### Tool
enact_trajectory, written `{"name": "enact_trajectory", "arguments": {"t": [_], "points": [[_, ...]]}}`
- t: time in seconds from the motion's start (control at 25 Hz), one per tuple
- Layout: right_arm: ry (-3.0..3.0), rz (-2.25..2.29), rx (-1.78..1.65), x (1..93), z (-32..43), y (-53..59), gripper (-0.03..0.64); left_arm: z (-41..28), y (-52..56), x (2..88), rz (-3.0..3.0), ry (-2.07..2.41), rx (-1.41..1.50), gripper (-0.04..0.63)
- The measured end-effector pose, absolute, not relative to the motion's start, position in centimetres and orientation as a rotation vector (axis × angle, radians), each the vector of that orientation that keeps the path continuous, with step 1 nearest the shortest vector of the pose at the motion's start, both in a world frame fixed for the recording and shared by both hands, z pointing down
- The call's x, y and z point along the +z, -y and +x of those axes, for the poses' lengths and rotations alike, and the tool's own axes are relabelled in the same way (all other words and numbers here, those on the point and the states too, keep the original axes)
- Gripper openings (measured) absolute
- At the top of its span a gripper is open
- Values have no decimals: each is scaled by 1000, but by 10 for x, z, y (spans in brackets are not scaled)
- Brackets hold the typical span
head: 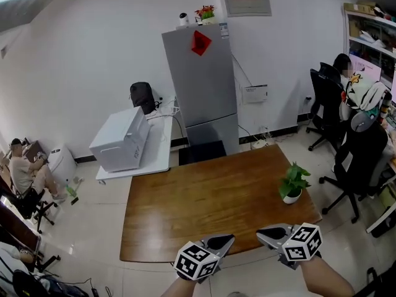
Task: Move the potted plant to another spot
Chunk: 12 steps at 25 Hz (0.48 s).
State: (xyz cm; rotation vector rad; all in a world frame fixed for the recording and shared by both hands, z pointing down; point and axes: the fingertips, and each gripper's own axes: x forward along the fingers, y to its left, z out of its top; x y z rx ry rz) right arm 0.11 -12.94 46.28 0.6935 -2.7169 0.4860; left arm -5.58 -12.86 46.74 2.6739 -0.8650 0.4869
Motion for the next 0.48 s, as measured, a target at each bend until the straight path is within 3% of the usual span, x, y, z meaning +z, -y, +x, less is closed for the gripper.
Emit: {"name": "enact_trajectory", "arguments": {"t": [0.48], "points": [[2696, 704, 503, 472, 0, 190, 0, -50, 188, 480, 2660, 814, 481, -3]]}}
